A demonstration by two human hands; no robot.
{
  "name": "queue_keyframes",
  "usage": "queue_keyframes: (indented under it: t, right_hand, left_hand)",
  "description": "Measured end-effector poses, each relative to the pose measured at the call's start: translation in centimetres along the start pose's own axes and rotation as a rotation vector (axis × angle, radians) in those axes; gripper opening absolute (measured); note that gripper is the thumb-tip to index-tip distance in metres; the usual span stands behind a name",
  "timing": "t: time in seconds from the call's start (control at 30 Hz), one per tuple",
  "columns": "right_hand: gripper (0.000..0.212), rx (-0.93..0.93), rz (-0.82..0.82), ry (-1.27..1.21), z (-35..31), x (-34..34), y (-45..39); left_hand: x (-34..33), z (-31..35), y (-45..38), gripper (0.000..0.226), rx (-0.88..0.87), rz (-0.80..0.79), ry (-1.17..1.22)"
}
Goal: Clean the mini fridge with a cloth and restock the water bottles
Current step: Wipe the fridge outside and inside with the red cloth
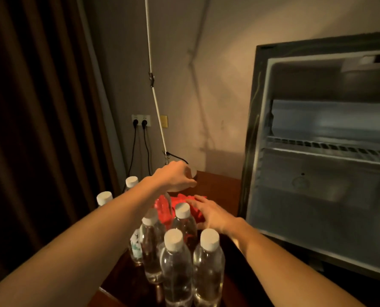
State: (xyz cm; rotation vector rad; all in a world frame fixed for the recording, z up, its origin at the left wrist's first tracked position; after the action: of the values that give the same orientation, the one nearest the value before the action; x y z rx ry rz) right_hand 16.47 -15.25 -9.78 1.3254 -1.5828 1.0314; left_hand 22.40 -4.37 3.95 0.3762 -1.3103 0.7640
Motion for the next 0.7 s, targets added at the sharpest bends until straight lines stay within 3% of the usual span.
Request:
queue_keyframes:
  t: [0.07,0.2,0.4,0.7]
  right_hand:
    - [0.094,0.041,-0.013,0.116,0.1,-1.1,-1.2]
    - [0.067,-0.004,0.043,0.257,0.0,-0.5,-1.8]
    - [0.036,-0.007,0.297,0.179,-1.1,4.3,-0.2]
    - [0.032,-0.020,0.671,0.088,-4.2,14.0,5.7]
  left_hand:
    - [-0.9,-0.6,-0.8,0.033,0.000,-0.044,-0.036]
    - [-2.7,-1.3,-2.1,0.029,-0.009,-0.144,-0.112]
    - [-2.9,-0.6,-2.7,0.037,-0.064,-0.190,-0.262]
    - [-0.3,0.8,0.7,0.070,-0.111,-0.060,-0.112]
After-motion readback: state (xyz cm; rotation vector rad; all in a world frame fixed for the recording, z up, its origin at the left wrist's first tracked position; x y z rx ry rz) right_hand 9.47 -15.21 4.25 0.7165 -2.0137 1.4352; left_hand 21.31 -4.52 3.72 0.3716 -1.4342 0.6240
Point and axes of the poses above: each hand's wrist, its own y-axis away from the middle knuckle, its own x-axis out of the back of the hand, z = x × y, the point moved 5 cm from there along -y, towards the middle knuckle, and after that the axes turned 4 degrees about z, right-handed, at the moved point
